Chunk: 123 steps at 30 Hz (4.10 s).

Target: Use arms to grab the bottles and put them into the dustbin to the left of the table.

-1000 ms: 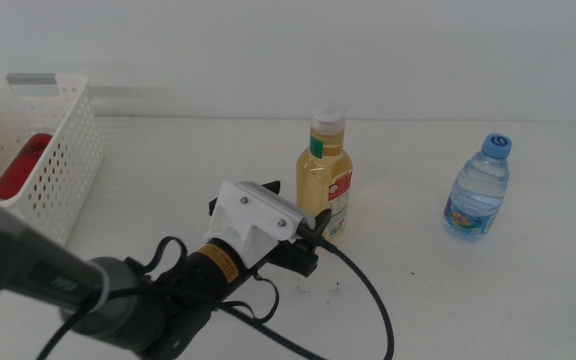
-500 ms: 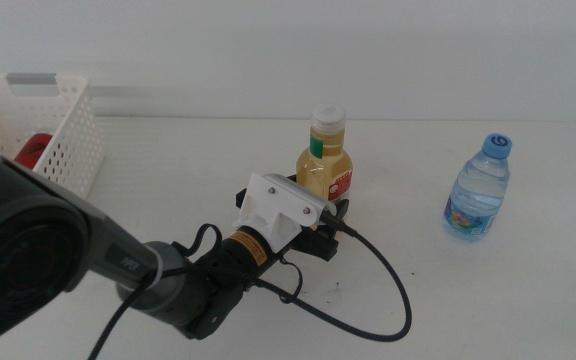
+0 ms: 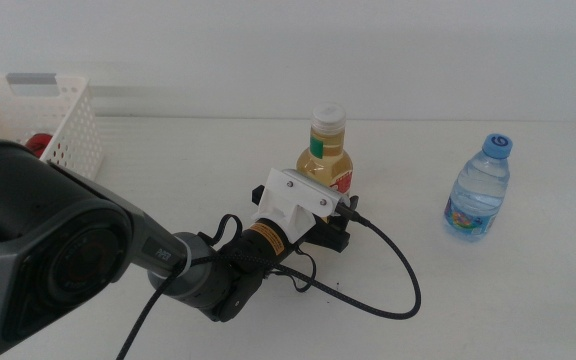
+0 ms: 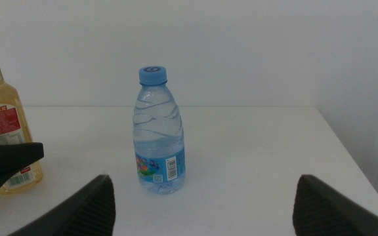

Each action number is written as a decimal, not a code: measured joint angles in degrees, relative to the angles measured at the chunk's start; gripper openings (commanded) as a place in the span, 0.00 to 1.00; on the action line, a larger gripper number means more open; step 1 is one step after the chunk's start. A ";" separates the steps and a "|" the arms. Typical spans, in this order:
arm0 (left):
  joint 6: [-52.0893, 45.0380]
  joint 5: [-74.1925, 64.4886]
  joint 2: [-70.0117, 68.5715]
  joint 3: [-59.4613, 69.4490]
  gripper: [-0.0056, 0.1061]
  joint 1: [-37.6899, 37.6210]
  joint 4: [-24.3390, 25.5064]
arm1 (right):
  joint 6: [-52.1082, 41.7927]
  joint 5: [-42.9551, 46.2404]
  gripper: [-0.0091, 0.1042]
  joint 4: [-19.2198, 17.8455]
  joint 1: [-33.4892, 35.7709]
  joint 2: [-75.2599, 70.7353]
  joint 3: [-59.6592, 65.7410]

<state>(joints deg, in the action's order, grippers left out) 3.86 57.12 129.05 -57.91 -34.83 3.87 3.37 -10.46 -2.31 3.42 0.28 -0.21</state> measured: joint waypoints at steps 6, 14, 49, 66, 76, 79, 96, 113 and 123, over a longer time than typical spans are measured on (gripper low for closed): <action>0.38 -0.83 0.36 -0.35 0.57 0.00 0.74 | 0.00 0.00 0.82 0.00 0.00 0.00 0.00; 2.09 -7.61 -3.49 1.08 0.05 0.00 1.26 | 0.00 0.00 0.82 0.00 0.00 0.00 0.00; -22.43 -114.35 -39.31 -21.70 0.04 26.00 -17.61 | 0.00 0.00 0.82 0.00 0.00 0.00 0.00; -32.03 -128.17 -20.79 -42.69 0.04 51.88 -15.39 | 0.00 0.00 0.82 0.00 0.00 0.00 0.00; -33.38 -128.28 -12.09 -42.78 0.04 51.88 -13.16 | 0.00 0.00 0.82 0.00 0.00 0.00 0.00; -33.56 -128.28 -11.18 -42.82 0.04 51.88 -12.62 | 0.00 0.00 0.82 0.00 0.00 0.00 0.00; -33.41 -127.10 -11.35 -43.30 0.89 51.88 -14.47 | 0.00 0.00 0.82 0.00 0.00 0.00 0.00; -33.78 -117.36 -41.90 -28.82 0.89 40.57 -28.89 | 0.00 0.00 0.82 0.00 0.00 0.00 0.00; -51.80 -113.92 -56.44 -10.54 0.89 32.59 -47.68 | 0.00 0.00 0.82 0.00 0.00 0.00 0.00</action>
<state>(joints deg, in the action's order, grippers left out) -47.94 -56.81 72.61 -68.45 -2.25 -43.81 3.37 -10.46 -2.31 3.42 0.28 -0.21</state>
